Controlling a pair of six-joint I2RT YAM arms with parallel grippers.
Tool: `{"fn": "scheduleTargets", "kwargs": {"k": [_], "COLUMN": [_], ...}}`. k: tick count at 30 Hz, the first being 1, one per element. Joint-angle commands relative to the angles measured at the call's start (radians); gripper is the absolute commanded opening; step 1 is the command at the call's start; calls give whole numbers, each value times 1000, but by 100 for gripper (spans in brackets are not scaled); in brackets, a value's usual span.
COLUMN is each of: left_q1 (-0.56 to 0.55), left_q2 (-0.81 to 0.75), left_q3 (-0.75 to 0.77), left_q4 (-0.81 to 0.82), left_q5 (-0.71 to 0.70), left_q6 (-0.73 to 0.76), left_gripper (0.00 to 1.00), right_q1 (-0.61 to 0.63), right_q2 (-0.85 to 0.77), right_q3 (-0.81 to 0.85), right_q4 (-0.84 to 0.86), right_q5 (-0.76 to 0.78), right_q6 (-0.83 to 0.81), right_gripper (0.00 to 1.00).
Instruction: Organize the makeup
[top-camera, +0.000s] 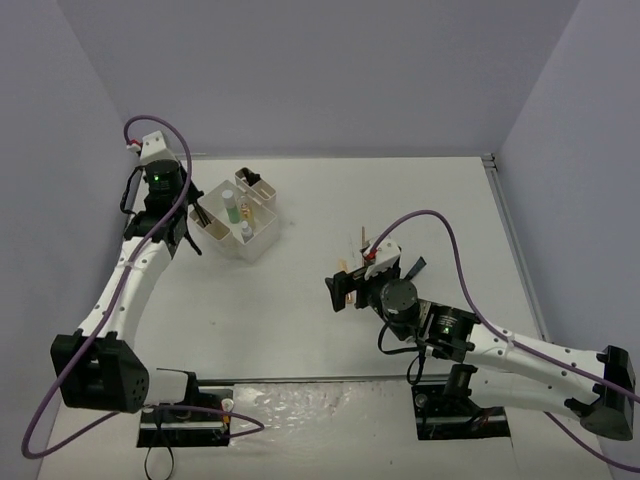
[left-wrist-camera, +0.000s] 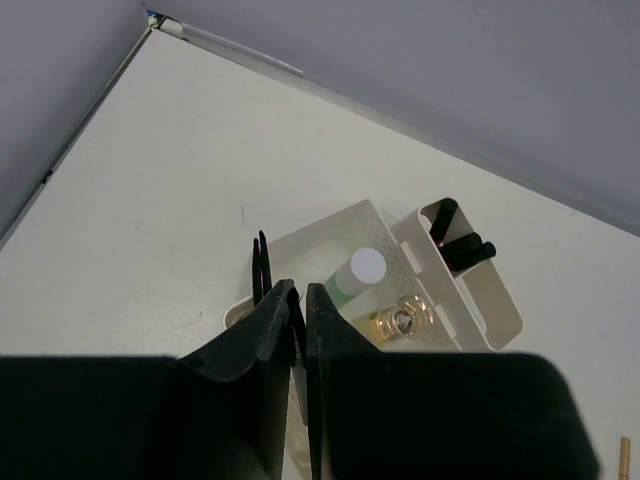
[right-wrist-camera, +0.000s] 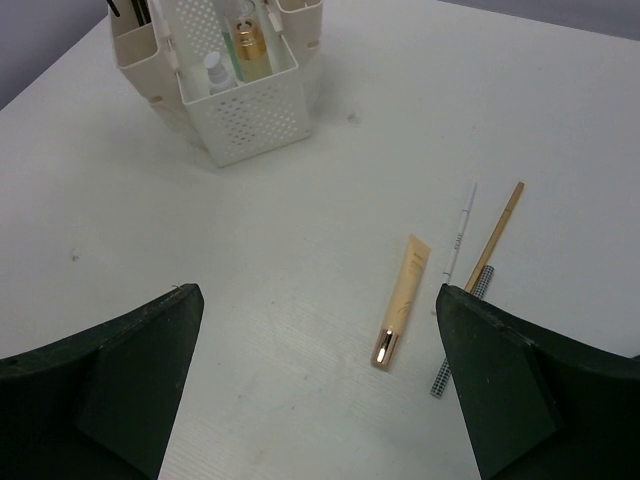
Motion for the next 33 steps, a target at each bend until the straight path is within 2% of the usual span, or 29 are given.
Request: {"fn": "scheduleTargets", "kwargs": {"k": [1, 9, 13, 17, 25, 28, 33], "left_q1": [39, 42, 41, 41, 41, 40, 33], "left_q2": [60, 137, 144, 117, 49, 3, -70], "left_q3": [52, 30, -5, -33, -21, 21, 111], "left_q4": [256, 322, 322, 299, 214, 115, -114], "left_q5": [-3, -7, 1, -24, -18, -3, 108], "left_q6": [50, 88, 56, 38, 20, 7, -49], "left_gripper": [0, 1, 8, 23, 44, 57, 79], "right_q1": [-28, -101, -125, -134, -156, -176, -223], "right_q2": [-55, -102, -90, -77, -56, -26, 53], "right_q3": [-28, -64, -55, -44, -26, -1, 30], "right_q4": [7, -9, -30, -55, -115, -165, -233], "right_q5": [42, 1, -12, 7, 41, 62, 37], "right_q6": [21, 37, 47, 58, 101, 143, 212], "right_gripper": [100, 100, 100, 100, 100, 100, 97]}}
